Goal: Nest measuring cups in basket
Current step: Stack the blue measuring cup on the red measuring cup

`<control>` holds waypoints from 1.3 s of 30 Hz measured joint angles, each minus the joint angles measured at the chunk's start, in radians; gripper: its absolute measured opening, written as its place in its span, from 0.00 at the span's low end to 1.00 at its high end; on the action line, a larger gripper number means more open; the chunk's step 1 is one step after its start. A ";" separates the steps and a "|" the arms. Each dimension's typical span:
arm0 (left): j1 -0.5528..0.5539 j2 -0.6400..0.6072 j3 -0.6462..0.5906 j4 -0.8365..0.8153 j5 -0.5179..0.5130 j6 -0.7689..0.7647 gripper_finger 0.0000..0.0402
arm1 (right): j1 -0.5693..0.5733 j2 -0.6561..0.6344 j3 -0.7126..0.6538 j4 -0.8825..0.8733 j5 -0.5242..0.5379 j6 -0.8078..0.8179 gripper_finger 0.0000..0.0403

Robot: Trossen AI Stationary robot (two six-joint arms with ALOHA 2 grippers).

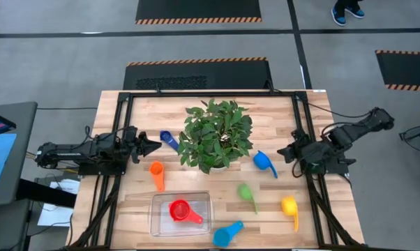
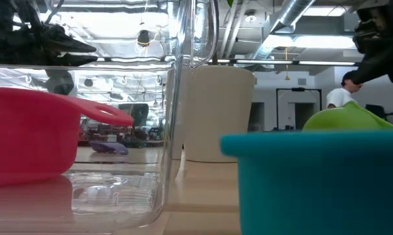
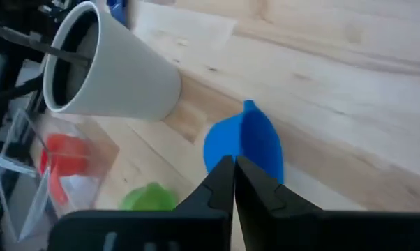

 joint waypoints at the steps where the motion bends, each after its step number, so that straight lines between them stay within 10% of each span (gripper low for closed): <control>1: 0.000 0.000 0.000 0.000 0.000 0.000 0.15 | -0.015 0.009 -0.008 0.038 -0.006 -0.017 0.11; 12: 0.000 0.000 0.000 0.000 0.003 -0.002 0.15 | -0.190 0.145 -0.027 0.209 0.093 -0.271 0.14; 20: 0.000 0.000 0.000 0.000 0.004 0.003 0.15 | -0.313 0.191 -0.027 0.223 -0.201 -0.395 0.16; 39: 0.000 0.000 0.000 0.000 0.004 0.005 0.15 | -0.448 0.408 -0.027 0.296 -0.443 -0.451 0.57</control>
